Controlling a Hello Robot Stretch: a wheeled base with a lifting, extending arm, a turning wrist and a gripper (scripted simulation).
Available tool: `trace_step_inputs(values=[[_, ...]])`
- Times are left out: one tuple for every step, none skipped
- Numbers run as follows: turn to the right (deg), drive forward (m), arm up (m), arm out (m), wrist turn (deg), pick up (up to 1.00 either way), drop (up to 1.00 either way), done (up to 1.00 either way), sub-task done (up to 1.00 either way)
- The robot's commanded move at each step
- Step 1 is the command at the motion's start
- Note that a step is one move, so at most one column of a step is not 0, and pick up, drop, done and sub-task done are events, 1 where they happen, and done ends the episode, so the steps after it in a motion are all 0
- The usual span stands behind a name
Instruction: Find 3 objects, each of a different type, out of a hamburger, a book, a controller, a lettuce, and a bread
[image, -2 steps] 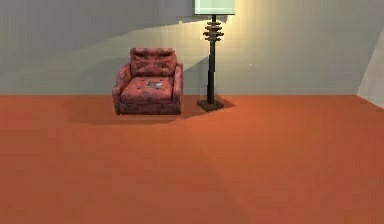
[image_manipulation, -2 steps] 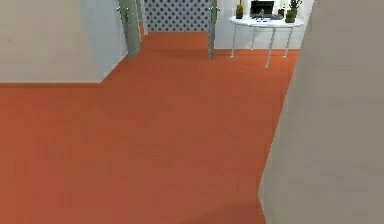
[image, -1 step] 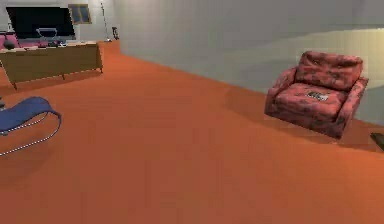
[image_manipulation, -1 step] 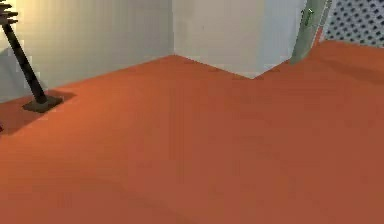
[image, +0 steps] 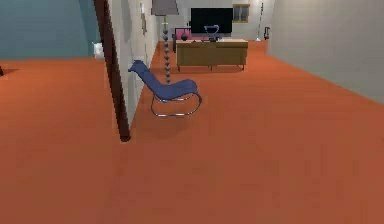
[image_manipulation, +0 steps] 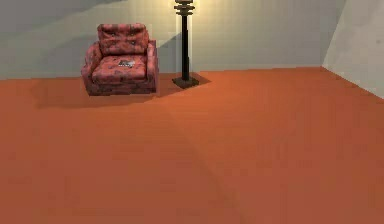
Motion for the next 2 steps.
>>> trace_step_inputs(values=[[0.0,0.65,0.0,0.0,0.0,0.0,0.0,0.0,0.0],[-45.0,0.0,0.0,0.0,0.0,0.0,0.0,0.0,0.0]])
